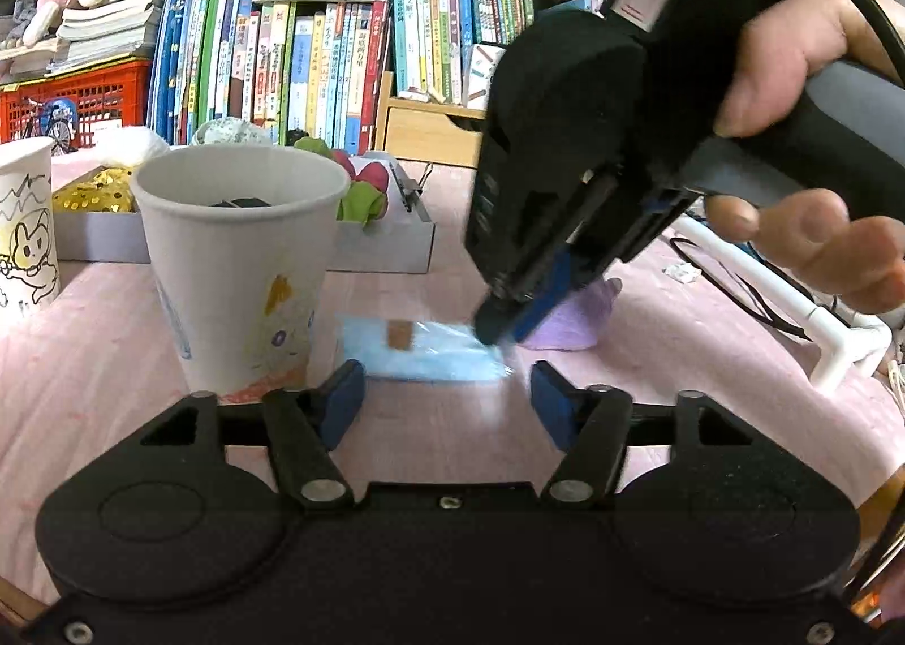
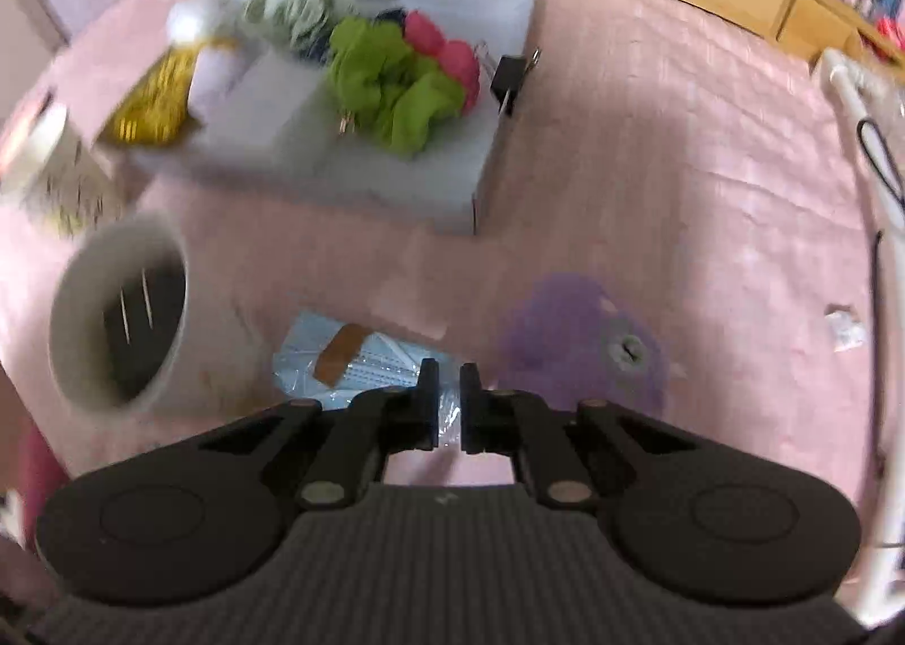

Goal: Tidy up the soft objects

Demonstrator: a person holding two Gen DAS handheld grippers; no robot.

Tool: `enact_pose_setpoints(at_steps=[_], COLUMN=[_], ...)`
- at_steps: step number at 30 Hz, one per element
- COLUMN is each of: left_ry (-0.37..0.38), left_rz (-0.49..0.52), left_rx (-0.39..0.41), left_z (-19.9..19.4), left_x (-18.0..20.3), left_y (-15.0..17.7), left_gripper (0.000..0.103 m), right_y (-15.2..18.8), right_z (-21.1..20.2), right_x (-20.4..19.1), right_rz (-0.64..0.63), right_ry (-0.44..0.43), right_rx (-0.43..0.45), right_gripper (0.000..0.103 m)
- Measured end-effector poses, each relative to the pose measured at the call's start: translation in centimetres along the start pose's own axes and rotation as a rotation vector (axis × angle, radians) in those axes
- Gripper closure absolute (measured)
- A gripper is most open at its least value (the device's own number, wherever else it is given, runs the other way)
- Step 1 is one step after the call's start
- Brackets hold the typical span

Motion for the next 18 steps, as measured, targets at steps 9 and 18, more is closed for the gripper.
enact_pose_setpoints(at_steps=[9, 18], left_ry=[-0.016, -0.1], left_rz=[0.034, -0.018], left_rx=[0.024, -0.027], left_z=[-0.4, 1.0], left_x=[0.5, 1.0], left_y=[0.2, 0.0], left_gripper=[0.017, 0.011], right_y=[2.8, 2.6], right_z=[-2.3, -3.3], right_x=[0.8, 5.4], right_rz=[-0.015, 0.192], right_ry=[-0.002, 0.072], right_rx=[0.016, 0.222], right_gripper=[0.059, 0.026])
Point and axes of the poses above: each gripper's, at about its wrist camera, not at the fingertips, and z roughly the way its jaws point, x to its right, y to its underside, the point moved 6 cm from there along z, roughly the way its jaws point, and after that the axes turned 15 degrees about -x, right-handed, at the moved point
